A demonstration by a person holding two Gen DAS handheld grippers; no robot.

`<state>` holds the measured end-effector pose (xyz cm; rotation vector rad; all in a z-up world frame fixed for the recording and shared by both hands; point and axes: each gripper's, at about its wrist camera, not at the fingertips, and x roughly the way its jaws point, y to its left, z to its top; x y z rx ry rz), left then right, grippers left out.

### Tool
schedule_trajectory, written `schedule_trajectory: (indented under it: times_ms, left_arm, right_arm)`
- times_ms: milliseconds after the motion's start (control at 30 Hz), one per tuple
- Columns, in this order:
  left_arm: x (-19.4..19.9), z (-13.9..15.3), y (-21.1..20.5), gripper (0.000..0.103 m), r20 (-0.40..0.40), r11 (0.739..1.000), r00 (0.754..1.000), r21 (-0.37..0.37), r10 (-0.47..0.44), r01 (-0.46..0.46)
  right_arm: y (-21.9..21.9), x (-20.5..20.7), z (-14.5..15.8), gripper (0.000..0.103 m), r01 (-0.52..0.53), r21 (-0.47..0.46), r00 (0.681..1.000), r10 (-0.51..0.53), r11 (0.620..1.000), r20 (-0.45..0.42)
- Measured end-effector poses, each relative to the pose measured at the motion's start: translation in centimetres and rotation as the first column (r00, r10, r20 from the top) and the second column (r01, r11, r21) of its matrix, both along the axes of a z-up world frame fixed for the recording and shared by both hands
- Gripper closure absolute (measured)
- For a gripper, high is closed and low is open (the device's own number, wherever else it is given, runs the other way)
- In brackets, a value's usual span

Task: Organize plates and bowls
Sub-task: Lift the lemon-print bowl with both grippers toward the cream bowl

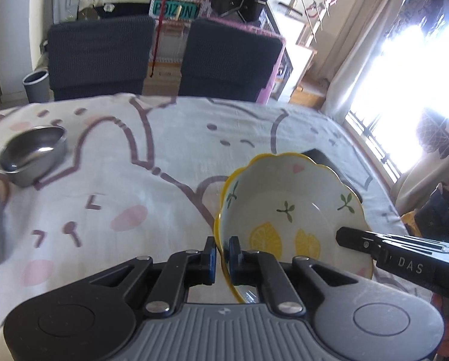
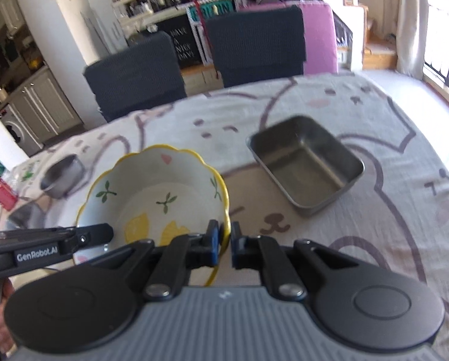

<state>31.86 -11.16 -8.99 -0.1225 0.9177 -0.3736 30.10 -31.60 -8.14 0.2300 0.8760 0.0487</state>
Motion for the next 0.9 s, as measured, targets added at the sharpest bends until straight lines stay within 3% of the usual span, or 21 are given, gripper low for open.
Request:
schedule_trajectory:
  times_ms: [467,900]
  left_arm:
    - [-7.8,5.6,10.0,0.095,0.075,0.990,0.987,-0.022,0.140,-0.138]
    - [-11.6,3.5,16.0,0.095,0.003,0.976,0.976,-0.010,0.216,-0.216]
  right_arm:
    - [8.7,-6.5,5.3,0.094,-0.123,0.026,0.985,0.118,0.992,0.126]
    - [14.7,-8.8,3.9,0.094,-0.226,0.042,0.972,0.223,0.973,0.070]
